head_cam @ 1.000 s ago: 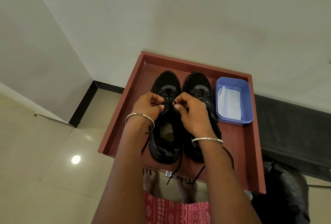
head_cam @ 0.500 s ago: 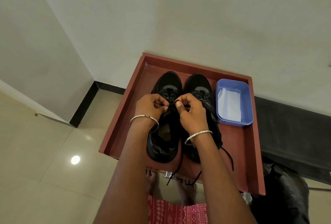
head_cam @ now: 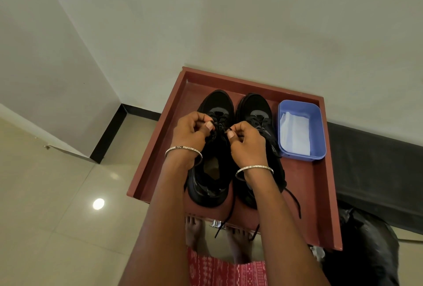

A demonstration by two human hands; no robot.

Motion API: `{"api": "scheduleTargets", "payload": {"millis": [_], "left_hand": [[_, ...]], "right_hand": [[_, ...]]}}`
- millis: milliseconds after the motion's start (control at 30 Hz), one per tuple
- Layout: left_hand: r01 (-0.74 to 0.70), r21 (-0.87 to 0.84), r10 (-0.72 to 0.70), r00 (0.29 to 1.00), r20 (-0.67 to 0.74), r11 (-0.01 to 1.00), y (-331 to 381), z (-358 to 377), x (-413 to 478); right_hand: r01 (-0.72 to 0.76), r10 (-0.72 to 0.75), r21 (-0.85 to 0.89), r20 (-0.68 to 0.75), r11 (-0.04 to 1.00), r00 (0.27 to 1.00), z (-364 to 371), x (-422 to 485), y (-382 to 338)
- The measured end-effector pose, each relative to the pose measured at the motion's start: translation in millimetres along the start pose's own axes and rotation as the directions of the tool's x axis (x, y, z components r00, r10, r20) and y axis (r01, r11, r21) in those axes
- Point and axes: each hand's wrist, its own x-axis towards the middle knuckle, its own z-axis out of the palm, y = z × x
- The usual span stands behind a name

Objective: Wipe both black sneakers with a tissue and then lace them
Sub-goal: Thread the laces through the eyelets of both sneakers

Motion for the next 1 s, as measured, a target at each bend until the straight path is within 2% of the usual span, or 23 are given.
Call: {"api": "scheduleTargets", "payload": {"millis": [300, 500, 667, 800, 867, 933, 1000], "left_hand": [[0.136, -0.243, -0.142, 0.99, -0.007, 0.96, 6, 2, -1], [0.184, -0.299, -0.188, 0.982, 0.017, 0.936, 9, 2, -2], [0.16, -0.192, -0.158, 0.987, 0.023, 0.968, 4, -2, -1], [0.093, 0.14, -0.093, 0.996, -0.007, 0.986, 1, -11, -3], [0.119, 0.263, -0.14, 0.988, 0.059, 0.957, 1, -17, -5], [0.163, 0.335, -0.221, 0.965, 0.141, 0.928, 0, -22, -8], [0.17, 0.463, -0.275, 0.947, 0.168, 0.87, -1, -25, -15]], "right_hand": [[-0.026, 0.027, 0.032, -0.029, 0.999, 0.999, 1, -1, -2], [-0.024, 0.025, 0.024, -0.039, 0.999, 0.999, 2, -2, -3], [0.021, -0.021, 0.018, 0.012, 1.0, 1.0, 2, -1, -2], [0.062, -0.059, -0.16, 0.023, 0.985, 0.998, -2, 2, 2], [0.0, 0.017, -0.196, 0.083, 0.981, 0.996, -10, 0, 2], [-0.088, 0.132, -0.209, 0.208, 0.974, 0.969, -21, -6, -1], [-0.102, 0.19, -0.287, 0.299, 0.952, 0.935, -36, -18, -7]]}}
